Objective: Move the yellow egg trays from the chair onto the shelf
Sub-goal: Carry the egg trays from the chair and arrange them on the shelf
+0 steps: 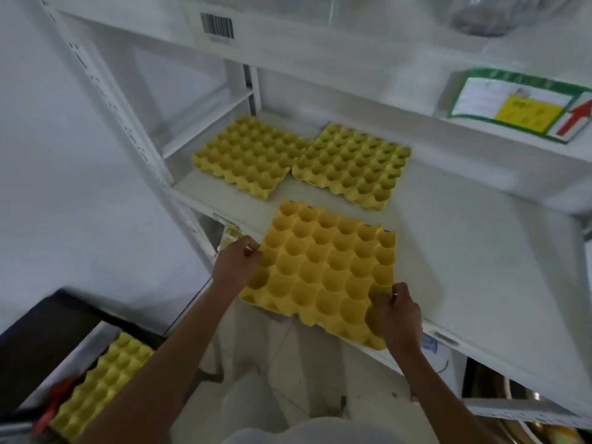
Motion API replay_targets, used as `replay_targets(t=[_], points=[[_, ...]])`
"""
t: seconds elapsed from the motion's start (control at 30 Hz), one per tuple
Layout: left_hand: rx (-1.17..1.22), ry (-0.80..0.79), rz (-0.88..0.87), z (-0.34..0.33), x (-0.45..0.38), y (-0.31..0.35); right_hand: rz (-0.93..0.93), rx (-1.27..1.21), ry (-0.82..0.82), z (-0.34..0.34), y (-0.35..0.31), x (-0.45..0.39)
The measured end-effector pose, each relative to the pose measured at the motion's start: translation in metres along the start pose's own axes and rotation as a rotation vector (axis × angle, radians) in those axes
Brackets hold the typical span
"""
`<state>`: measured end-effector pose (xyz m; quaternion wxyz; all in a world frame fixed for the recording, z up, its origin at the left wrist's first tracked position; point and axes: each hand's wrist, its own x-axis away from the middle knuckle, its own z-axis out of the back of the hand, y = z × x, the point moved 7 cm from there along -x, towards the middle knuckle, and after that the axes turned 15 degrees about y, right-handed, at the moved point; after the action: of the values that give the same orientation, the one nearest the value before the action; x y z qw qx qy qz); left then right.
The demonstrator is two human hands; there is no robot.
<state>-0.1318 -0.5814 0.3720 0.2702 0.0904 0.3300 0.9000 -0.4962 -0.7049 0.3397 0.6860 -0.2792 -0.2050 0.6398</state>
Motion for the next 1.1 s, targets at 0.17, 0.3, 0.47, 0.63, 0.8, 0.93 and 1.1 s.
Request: replay_targets(t=[0.17,0.3,0.47,0.63,0.8,0.93,1.1], points=[[0.021,-0.129,-0.059,-0.022,-0.067,-0.002,0.009,0.251,0.038,-0.040,-0.029,-0.022],[0.001,-0.183,-0.127,-0.025,-0.101,0.005,-0.086,0.292,0.102,-0.057,-0.052,-0.031],[-0.017,-0.201,-0.257,-0.033,-0.132,0.007,-0.204,0.334,0.097,-0.069,-0.065,-0.026],[-0.024,-0.191,-0.397,-0.033,-0.155,0.008,-0.207,0.329,0.065,-0.083,-0.073,-0.019],[0.001,-0.223,-0.466,-0.033,-0.161,0.014,-0.183,0.383,0.048,-0.086,-0.077,-0.016],[-0.063,-0.170,-0.562,-0.035,-0.169,0.021,-0.156,0.411,-0.004,-0.086,-0.081,-0.017],[-0.181,-0.079,-0.735,-0.040,-0.198,0.045,-0.141,0.415,-0.005,-0.084,-0.085,-0.015]])
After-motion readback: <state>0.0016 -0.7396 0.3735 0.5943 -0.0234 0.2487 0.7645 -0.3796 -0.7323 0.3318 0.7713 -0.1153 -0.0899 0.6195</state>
